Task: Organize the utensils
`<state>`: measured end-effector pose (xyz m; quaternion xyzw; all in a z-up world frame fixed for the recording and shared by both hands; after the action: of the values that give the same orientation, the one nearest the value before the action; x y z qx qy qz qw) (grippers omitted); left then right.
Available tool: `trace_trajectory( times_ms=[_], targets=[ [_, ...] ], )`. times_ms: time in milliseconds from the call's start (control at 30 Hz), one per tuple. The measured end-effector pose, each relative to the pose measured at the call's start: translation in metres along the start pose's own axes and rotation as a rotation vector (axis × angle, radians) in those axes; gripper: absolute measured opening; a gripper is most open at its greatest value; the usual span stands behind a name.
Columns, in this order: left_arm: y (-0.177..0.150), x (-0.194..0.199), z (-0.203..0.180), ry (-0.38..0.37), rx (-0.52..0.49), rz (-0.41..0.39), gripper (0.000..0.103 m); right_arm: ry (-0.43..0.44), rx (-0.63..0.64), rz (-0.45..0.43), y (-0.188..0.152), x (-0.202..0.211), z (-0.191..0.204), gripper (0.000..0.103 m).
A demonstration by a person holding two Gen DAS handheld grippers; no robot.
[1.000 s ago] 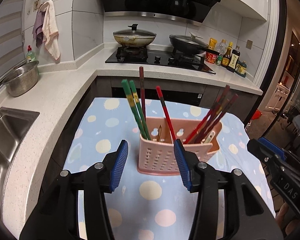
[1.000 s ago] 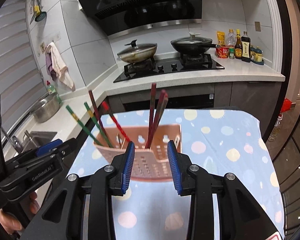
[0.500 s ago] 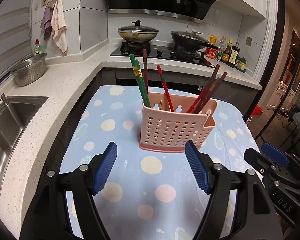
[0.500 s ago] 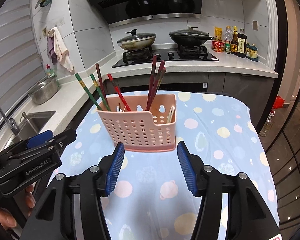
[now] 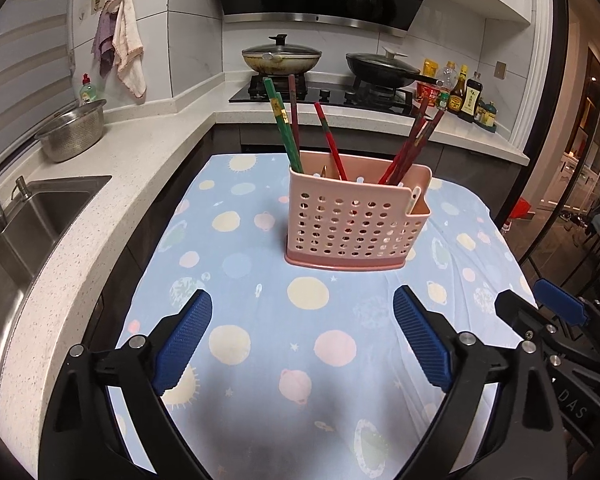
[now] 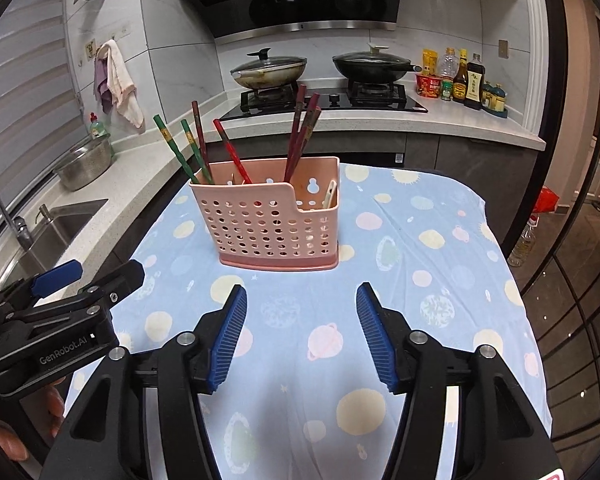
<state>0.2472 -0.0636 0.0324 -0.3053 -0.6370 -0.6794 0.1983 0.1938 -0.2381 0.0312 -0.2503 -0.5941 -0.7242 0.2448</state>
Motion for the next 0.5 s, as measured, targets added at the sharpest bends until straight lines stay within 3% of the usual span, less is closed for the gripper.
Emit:
trace_trajectory(
  times_ms=[267, 500],
  targets=[
    [-0.014, 0.002, -0.001, 0.005, 0.001, 0.023, 0.089, -0.016, -0.015, 0.012, -0.013, 0.002, -0.008, 0.084],
    [-0.022, 0.003, -0.002, 0.014, -0.002, 0.034, 0.093, -0.039, -0.013, 0.019, -0.025, 0.004, -0.011, 0.088]
  ],
)
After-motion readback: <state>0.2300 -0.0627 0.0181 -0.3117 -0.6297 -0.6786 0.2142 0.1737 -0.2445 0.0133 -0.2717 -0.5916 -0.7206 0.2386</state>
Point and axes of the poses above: each gripper's, at about its wrist camera, not at the fingertips, and x roughly against the way its jaws point, z to its left, y to its top, the point moved 3 cm from there along -x, roughly the way its jaws point, and after that the axes turned 5 degrees about y, right-handed, at the moved point
